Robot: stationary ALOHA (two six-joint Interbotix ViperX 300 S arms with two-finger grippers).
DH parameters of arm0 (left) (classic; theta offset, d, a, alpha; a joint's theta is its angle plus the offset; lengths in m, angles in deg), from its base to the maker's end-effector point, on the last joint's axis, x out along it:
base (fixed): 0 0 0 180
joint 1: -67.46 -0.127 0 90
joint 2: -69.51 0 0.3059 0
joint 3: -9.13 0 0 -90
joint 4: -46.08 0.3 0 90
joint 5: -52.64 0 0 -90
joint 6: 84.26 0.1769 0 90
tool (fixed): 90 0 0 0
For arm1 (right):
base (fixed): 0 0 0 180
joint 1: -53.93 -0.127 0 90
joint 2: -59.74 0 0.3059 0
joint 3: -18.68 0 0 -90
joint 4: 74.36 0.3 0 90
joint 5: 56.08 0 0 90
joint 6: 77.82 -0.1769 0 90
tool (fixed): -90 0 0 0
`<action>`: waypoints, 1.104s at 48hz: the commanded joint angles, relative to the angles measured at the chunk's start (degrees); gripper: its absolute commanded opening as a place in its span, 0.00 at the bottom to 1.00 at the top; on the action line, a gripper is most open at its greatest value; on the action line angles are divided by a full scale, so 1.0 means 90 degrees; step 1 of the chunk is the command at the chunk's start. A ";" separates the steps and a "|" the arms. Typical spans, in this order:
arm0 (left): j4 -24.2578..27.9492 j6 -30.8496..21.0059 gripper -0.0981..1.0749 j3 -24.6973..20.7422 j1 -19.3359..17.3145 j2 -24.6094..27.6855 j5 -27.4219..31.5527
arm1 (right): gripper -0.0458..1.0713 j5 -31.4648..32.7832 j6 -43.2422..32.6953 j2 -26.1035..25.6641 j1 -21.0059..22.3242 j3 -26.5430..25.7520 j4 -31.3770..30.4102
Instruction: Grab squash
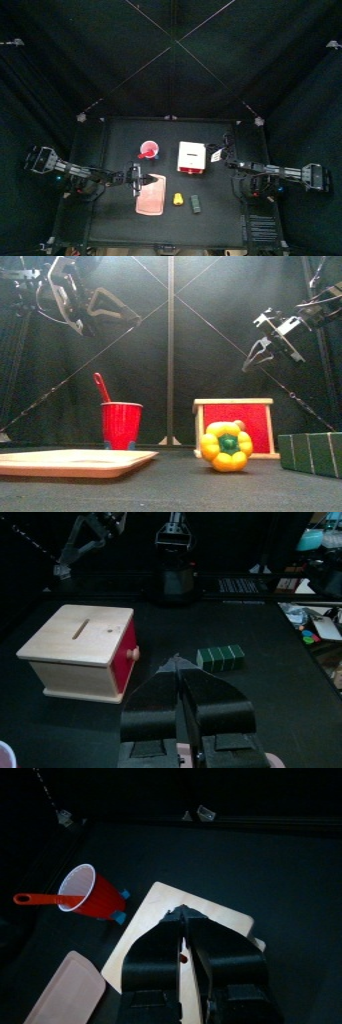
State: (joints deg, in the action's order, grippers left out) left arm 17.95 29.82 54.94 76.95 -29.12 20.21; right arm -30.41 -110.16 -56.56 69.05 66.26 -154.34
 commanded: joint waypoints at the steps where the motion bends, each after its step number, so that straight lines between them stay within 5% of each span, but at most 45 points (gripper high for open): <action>1: 0.0020 0.0020 0.38 -0.0088 0.0010 0.0039 -0.0059 | 0.38 -0.0029 0.0010 -0.0068 -0.0029 -0.0059 0.0010; 14: 0.0039 0.0010 0.49 -0.0283 0.0010 0.0479 0.0098 | 0.38 -0.0029 0.0010 -0.0078 -0.0029 -0.0029 0.0049; 33: 0.0039 0.0020 0.91 -0.1357 0.0010 0.1719 0.1279 | 0.38 -0.0029 0.0020 -0.0078 0.0000 -0.0010 0.0078; 53: -0.0068 0.0010 0.95 -0.2998 -0.0010 0.3242 0.3164 | 0.38 -0.0029 0.0039 -0.0078 0.0020 0.0020 0.0078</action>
State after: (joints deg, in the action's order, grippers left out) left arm 17.86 29.91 31.82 77.04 -1.35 46.40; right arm -30.50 -109.99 -57.00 69.13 66.96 -153.55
